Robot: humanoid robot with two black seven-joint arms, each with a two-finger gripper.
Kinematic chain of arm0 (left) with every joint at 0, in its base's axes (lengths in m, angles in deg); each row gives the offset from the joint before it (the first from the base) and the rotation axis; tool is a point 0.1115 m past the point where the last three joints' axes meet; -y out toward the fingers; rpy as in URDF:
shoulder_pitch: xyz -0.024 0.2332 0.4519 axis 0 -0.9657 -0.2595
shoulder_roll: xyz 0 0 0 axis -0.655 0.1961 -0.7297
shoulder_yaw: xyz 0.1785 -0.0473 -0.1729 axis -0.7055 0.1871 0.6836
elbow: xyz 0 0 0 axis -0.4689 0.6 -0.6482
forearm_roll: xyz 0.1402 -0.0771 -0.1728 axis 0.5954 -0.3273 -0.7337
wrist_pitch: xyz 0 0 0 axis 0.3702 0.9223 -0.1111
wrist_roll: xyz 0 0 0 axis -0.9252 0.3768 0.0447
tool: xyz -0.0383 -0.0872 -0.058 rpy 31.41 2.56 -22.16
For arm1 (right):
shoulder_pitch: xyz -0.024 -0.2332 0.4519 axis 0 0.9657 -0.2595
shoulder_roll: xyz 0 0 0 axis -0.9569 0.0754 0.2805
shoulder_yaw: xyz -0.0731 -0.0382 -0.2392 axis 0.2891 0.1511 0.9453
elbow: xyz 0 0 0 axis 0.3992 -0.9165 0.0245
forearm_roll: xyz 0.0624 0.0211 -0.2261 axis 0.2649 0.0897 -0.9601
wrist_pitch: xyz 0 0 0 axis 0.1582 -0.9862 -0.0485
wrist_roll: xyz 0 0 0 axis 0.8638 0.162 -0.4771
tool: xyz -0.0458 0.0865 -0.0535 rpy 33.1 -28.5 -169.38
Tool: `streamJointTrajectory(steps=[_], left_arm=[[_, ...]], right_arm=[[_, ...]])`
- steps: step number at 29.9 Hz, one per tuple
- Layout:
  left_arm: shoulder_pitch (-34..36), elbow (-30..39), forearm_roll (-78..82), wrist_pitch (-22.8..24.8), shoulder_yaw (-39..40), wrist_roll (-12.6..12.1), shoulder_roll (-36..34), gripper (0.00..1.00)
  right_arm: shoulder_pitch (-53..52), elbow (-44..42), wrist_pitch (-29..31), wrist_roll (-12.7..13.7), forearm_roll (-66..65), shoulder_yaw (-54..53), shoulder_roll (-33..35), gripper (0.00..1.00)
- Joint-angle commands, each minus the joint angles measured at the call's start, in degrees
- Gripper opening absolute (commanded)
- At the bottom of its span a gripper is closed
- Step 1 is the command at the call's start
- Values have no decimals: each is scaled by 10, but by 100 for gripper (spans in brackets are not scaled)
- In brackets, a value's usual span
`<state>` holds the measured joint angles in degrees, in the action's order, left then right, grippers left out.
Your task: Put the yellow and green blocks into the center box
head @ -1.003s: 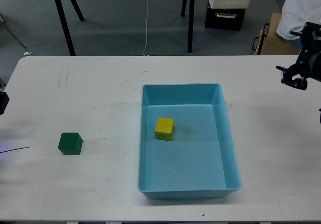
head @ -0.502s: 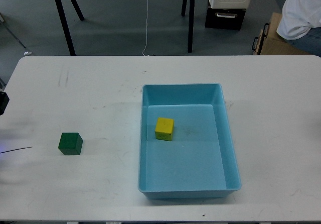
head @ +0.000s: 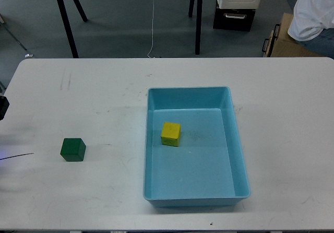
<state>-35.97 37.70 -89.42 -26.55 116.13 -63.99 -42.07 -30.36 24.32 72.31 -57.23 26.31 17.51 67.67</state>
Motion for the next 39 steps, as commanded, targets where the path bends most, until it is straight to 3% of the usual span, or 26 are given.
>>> streamJointTrajectory(steps=[1,11,21,39], left_arm=[[0,-1,1,0,0,-1,0,100],[-1,-1,2,-1,0,-1,0,100],[-1,-1,1,-1,0,-1,0,100],[0,-15,-2,0,6,4,1,100]], right_arm=[[46,9,2,-5,13,0,-31,97],[63,96,2,-4,19,-15,-55,97],[57,92,2,0,18,-12,-184,97],[23,80,2,1,34,-17,-229,97]])
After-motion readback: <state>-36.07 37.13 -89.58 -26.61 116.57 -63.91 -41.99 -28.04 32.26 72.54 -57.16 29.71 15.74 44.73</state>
